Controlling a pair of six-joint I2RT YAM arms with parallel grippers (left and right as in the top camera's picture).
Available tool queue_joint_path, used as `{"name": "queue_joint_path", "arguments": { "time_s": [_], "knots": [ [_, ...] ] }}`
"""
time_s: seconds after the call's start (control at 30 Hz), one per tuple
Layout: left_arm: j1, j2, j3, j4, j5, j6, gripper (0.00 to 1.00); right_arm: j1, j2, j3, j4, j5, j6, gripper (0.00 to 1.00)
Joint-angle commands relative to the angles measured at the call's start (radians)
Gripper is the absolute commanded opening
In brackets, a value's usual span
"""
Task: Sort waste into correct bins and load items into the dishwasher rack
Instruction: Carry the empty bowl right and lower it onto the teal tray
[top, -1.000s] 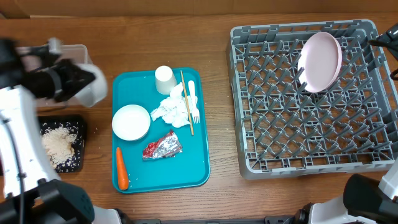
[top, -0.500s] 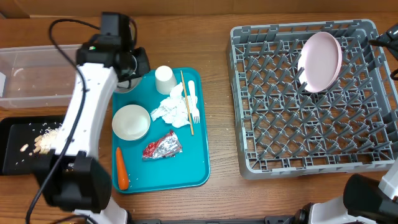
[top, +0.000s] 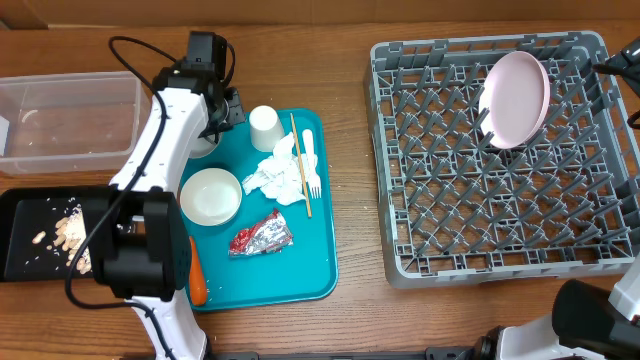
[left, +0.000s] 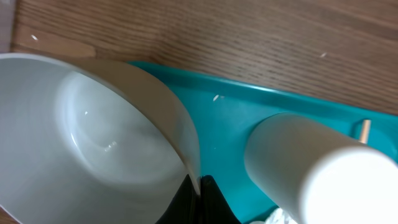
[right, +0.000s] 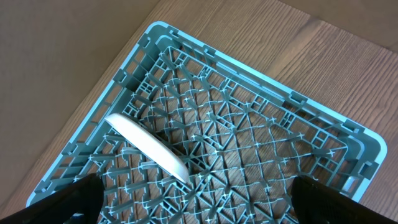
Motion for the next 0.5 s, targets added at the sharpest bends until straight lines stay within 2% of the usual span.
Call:
{"name": "queue_joint_path", "arguments": {
  "time_s": [0.0, 0.47],
  "knots": [
    [-0.020, 0.040, 0.018, 0.002, -0.023, -0.003, 0.04, 0.000, 0.003, -0.002, 0.001, -0.002, 0.008, 1.00],
    [-0.048, 0.058, 0.018, 0.021, -0.047, -0.003, 0.05, 0.000, 0.003, -0.002, 0.001, -0.002, 0.008, 1.00]
  ]
}}
